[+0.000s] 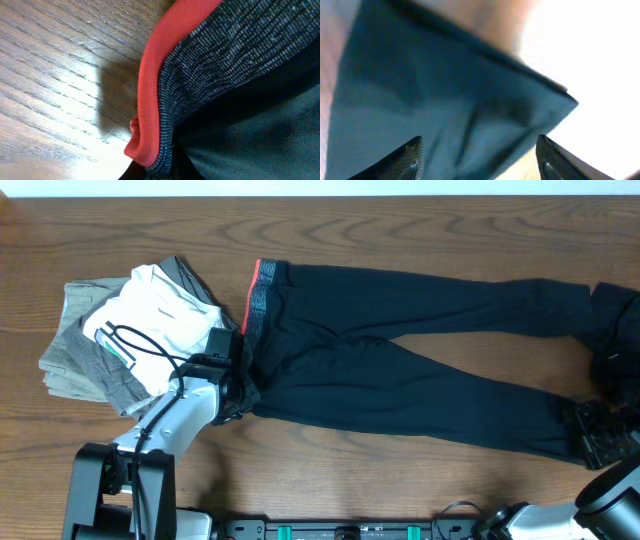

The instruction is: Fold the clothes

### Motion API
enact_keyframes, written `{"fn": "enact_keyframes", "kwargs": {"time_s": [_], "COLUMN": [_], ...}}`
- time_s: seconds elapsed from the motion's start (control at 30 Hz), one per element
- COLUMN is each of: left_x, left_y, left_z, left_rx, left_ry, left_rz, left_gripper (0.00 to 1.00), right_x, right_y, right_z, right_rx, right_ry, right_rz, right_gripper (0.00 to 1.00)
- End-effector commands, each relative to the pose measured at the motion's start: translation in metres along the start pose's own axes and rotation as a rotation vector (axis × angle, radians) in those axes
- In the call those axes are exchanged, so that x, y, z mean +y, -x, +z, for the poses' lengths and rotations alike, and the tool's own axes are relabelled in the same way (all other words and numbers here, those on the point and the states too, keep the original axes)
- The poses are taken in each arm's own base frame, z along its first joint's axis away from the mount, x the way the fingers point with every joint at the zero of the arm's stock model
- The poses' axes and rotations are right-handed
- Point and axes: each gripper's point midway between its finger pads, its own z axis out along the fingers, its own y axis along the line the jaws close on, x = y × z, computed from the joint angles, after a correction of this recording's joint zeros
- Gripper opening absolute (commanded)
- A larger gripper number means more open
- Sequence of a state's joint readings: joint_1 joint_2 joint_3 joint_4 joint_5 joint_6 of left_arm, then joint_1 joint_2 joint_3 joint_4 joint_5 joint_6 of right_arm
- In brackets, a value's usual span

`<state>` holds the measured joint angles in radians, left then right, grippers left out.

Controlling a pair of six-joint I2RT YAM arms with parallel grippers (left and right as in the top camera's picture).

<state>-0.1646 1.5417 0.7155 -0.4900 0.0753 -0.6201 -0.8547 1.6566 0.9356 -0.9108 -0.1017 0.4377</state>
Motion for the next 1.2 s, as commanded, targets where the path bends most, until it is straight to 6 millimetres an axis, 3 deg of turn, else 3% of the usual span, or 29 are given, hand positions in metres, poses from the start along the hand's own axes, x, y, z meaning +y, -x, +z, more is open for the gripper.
{"fn": "enact_keyframes", "kwargs": {"time_s": [0.0, 0.37, 0.63, 0.8, 0.83, 0.97, 1.17], "left_x": [0.017, 0.017, 0.017, 0.016, 0.015, 0.011, 0.008], "left_y": [-0.017, -0.017, -0.017, -0.016, -0.015, -0.010, -0.010], "left_z": [0.011, 0.011, 0.011, 0.010, 0.009, -0.009, -0.053], "left_rx": [0.063, 0.064, 0.063, 0.063, 0.065, 0.069, 0.059], "left_ry": [0.062, 0.062, 0.062, 0.057, 0.058, 0.057, 0.045], "left_rz": [0.017, 0.021, 0.023, 0.086, 0.099, 0.138, 0.168], "left_gripper": [0.09, 0.09, 0.09, 0.07, 0.07, 0.06, 0.05], "right_x": [-0.023, -0.035, -0.028, -0.017, -0.013, 0.007, 0.014], "right_y": [0.002, -0.011, 0.003, 0.008, 0.008, 0.009, 0.011], "right_z": [0.004, 0.023, 0.024, 0.020, 0.018, 0.000, -0.049], "right_rx": [-0.008, 0.004, -0.051, -0.061, -0.057, -0.055, -0.135], "right_ry": [-0.078, -0.108, -0.072, -0.022, -0.002, 0.102, 0.142], "right_rz": [0.051, 0.068, 0.075, 0.067, 0.062, -0.001, -0.021], "right_gripper": [0.70, 0.65, 0.38, 0.08, 0.02, 0.01, 0.01]}}
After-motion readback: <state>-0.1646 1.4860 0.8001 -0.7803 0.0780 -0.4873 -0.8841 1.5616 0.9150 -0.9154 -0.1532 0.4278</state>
